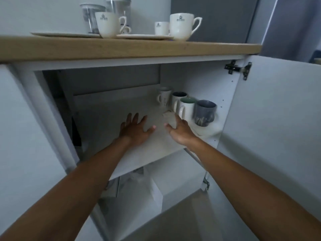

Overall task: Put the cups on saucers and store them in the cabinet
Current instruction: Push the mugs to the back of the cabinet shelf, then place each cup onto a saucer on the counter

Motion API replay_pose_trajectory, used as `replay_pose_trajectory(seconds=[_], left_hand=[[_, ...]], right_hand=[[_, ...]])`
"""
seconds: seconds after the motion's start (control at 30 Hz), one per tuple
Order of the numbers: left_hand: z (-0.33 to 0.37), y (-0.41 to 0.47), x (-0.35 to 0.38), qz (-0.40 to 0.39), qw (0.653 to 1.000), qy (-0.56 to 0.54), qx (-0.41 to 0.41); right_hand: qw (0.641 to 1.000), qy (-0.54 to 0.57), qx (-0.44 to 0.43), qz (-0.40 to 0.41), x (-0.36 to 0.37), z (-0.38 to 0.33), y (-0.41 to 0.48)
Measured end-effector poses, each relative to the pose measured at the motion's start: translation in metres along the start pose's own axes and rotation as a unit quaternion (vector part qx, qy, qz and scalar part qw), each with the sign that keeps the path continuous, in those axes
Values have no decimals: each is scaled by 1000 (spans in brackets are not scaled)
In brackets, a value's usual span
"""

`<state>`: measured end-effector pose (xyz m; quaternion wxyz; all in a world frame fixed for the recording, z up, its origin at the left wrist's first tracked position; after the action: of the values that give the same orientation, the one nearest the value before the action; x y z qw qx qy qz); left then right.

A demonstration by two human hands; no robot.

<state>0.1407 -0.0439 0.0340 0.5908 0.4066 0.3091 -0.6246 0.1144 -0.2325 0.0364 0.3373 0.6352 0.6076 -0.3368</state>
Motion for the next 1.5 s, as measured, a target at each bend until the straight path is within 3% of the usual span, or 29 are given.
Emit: replay_pose_trajectory(seconds=[0.17,0.37,0.47,0.67,1.1,1.33,1.5], left_hand=[[16,-67,-5,-7,999,30,21],[44,-75,7,-2,999,23,36],[46,-80,19,-4,1000,23,13],[60,-126,5,-94,995,30,-26],[197,-219,-155,-176,984,21,-33],[239,-209,-231,-122,992,-7,-28],[221,-169,-282,-58,996,-24,-64]], right_hand=[[976,-216,-16,-12,-14,15,-62],[957,-290,-11,-5,-27,33,-67],[957,-289,-6,-18,-24,39,-64],[954,-294,8,-53,-52,31,-101],[955,-285,-18,-83,-246,-73,-189],[952,-292,-38,-85,-321,-118,-180],[961,-267,-47,-60,-340,-142,-137]])
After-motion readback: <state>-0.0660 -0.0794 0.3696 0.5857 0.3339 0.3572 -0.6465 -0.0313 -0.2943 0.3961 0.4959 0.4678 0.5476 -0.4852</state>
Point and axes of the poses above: each hand's wrist, its own y-axis towards the middle knuckle, its own x-axis out of the palm, z = x × y, the point moved 8 cm from there along y, towards the middle knuckle, and after that the axes turned 15 degrees about -y, right-handed, at the moved point
